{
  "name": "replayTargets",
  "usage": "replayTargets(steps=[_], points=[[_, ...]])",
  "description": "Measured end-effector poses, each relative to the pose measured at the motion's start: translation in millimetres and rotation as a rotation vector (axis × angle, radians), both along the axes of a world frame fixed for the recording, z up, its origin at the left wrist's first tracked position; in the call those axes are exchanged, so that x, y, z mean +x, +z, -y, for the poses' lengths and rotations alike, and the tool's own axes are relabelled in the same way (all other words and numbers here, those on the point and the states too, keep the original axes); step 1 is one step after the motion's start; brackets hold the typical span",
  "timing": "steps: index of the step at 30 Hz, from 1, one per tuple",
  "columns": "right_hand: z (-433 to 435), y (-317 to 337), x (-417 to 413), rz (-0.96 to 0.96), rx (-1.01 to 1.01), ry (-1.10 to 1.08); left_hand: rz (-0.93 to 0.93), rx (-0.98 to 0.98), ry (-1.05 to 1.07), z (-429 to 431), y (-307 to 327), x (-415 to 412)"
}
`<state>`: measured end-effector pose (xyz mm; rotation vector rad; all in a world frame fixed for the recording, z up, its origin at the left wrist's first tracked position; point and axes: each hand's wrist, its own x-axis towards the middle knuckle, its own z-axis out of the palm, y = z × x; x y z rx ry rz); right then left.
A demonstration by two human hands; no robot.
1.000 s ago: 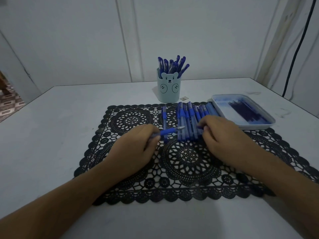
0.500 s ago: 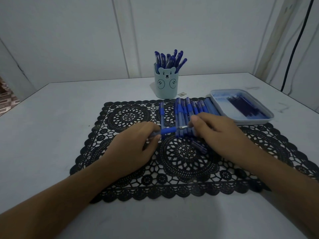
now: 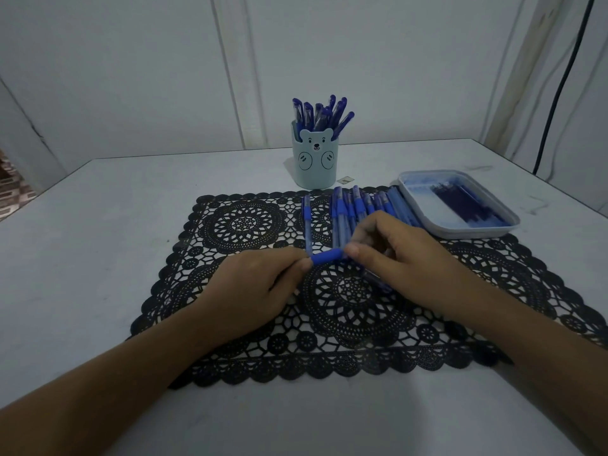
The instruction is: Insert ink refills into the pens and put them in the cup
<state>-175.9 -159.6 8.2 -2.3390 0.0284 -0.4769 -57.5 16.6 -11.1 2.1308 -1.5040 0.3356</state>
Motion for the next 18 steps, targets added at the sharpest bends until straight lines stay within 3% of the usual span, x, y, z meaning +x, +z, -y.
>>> replayTargets(steps=[7,18], points=[[4.7,1.6,-0.6,-0.062,0.065,0.068,-0.009,0.012,0.019,-0.8,1.1,-1.1],[1.6,4.4,0.1,-0.061,0.159,-0.004,0.031,0.012,0.006,-0.2,-0.9,-0.3]])
